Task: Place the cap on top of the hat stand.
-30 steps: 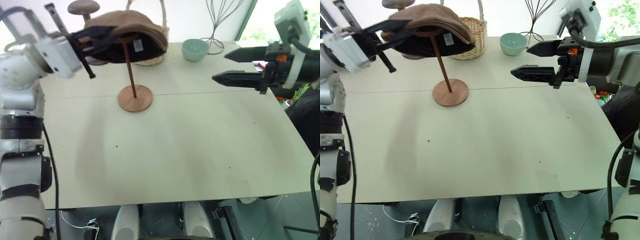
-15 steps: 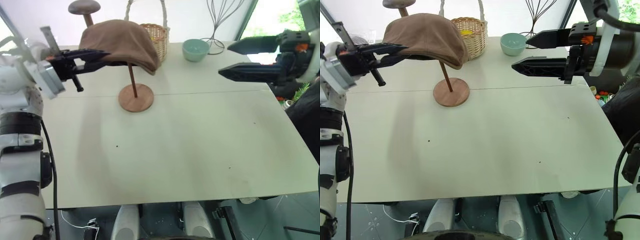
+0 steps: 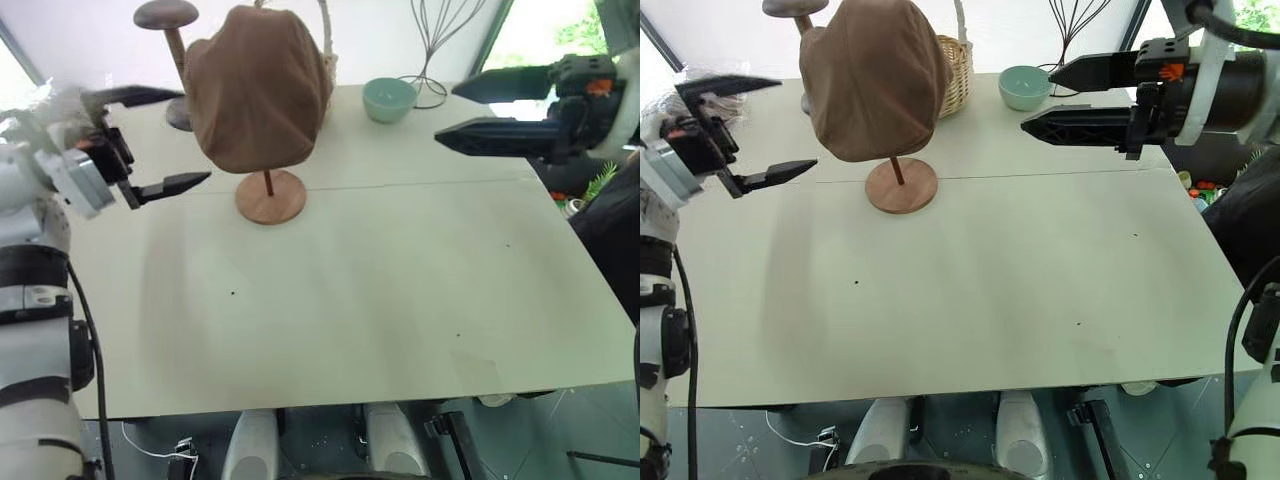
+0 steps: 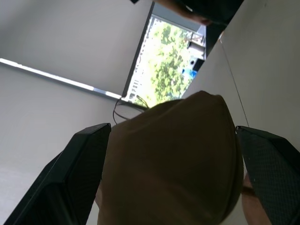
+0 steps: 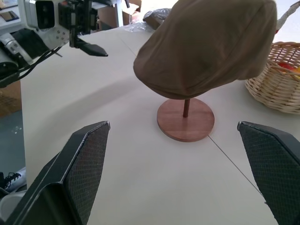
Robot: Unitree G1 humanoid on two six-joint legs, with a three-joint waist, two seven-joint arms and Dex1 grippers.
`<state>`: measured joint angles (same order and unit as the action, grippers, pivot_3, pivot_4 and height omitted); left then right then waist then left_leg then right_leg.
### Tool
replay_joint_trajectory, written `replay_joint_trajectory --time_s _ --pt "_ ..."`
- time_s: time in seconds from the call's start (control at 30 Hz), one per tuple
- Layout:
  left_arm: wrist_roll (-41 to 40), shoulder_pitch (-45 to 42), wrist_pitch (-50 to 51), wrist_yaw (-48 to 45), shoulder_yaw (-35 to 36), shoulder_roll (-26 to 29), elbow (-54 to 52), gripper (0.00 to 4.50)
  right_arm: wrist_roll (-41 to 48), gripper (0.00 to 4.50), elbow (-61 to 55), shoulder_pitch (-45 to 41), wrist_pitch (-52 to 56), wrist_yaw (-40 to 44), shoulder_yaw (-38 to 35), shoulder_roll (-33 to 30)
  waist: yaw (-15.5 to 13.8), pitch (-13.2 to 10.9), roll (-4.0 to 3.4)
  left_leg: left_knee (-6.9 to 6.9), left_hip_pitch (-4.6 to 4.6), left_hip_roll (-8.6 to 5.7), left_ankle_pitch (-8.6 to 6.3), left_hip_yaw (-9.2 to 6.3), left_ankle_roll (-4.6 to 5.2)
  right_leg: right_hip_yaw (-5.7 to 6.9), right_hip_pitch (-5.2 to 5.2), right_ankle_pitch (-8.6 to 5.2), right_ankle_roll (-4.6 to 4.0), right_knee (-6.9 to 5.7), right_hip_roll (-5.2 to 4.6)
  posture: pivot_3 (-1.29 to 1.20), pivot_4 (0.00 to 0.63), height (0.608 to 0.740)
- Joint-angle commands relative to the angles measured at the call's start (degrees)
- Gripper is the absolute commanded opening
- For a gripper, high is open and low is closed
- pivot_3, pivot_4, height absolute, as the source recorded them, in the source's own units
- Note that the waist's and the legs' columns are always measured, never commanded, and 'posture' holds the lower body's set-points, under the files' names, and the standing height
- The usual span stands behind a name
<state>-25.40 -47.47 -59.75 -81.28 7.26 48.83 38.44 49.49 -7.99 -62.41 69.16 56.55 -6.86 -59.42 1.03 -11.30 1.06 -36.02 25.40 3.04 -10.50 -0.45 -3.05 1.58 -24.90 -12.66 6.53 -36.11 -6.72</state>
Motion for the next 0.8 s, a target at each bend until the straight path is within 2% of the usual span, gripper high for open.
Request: replay_joint_trajectory --time_s 0.03,0.13,0.2,0.3,0.33,0.4,0.53,0.63,0.8 --pt "2.95 5.19 4.72 6.80 3.81 4.29 -7.29 4.41 -1.30 4.50 1.20 -1.82 -2.98 1.61 0.31 0.14 0.02 0.00 -0.01 0.02 0.00 0.00 0.00 0.00 0.00 0.00 -0.01 0.00 0.00 0.00 0.00 0.00 0.150 0.728" --pt "4.42 14.69 14.06 12.76 6.78 8.01 -16.82 4.41 -2.32 4.50 2.50 -1.61 -4.63 3.23 1.26 0.31 0.02 -0.01 -0.02 0.05 0.01 0.01 0.00 0.02 0.00 0.00 -0.03 -0.02 -0.04 0.02 0.00 0.00 0.150 0.728" --pt "5.14 21.30 24.03 17.06 9.59 10.92 -23.44 4.41 -3.01 4.50 3.64 -1.63 -5.71 4.21 1.69 0.49 0.05 -0.02 -0.04 0.10 0.02 0.02 0.00 0.04 -0.01 -0.02 -0.08 -0.12 -0.21 0.02 -0.01 0.00 0.150 0.728" --pt "3.27 28.75 46.78 21.88 12.77 16.47 -31.39 4.41 -3.97 4.50 5.08 -1.31 -7.20 5.88 2.07 0.65 -0.14 -0.03 -0.05 0.12 0.02 0.04 -0.01 0.05 -0.02 -0.01 -0.12 -0.13 -0.23 0.01 -0.01 0.00 0.150 0.728" --pt "1.38 30.61 57.16 22.71 13.20 18.97 -33.31 4.41 -4.29 4.50 5.52 -1.18 -7.71 6.47 2.24 0.67 -0.17 -0.03 -0.05 0.12 0.01 0.04 -0.01 0.05 -0.02 -0.02 -0.12 -0.13 -0.24 0.02 -0.01 0.00 0.150 0.728" --pt "-7.07 32.16 70.69 19.74 16.30 22.08 -36.34 4.41 -5.07 4.50 6.94 -1.20 -8.82 7.68 2.69 0.73 -0.14 -0.05 -0.06 0.12 0.06 0.05 -0.02 0.06 -0.04 -0.02 -0.18 -0.14 -0.25 0.03 -0.01 0.00 0.150 0.728" --pt "-21.13 31.45 98.65 12.15 22.34 29.75 -34.68 4.41 -6.57 4.50 9.70 -2.14 -10.00 9.02 3.52 1.32 0.06 -0.06 -0.06 0.15 0.10 0.04 -0.03 0.12 -0.06 -0.03 -0.26 -0.14 -0.25 0.06 -0.04 0.00 0.150 0.728" --pt "-25.80 26.24 107.61 7.37 23.54 33.94 -28.14 4.41 -7.81 4.50 11.37 -2.90 -10.85 10.27 4.09 1.43 0.16 -0.10 -0.08 0.27 0.11 0.03 -0.02 0.13 -0.05 -0.02 -0.37 -0.15 -0.25 0.04 -0.02 0.00 0.150 0.728" --pt "-22.21 17.04 105.49 3.69 17.63 36.74 -22.02 4.41 -8.58 4.50 13.26 -4.76 -10.97 11.42 4.36 2.13 0.12 -0.14 -0.15 0.36 0.08 0.03 -0.01 0.14 -0.03 -0.02 -0.40 -0.14 -0.23 0.00 0.01 0.00 0.150 0.728"
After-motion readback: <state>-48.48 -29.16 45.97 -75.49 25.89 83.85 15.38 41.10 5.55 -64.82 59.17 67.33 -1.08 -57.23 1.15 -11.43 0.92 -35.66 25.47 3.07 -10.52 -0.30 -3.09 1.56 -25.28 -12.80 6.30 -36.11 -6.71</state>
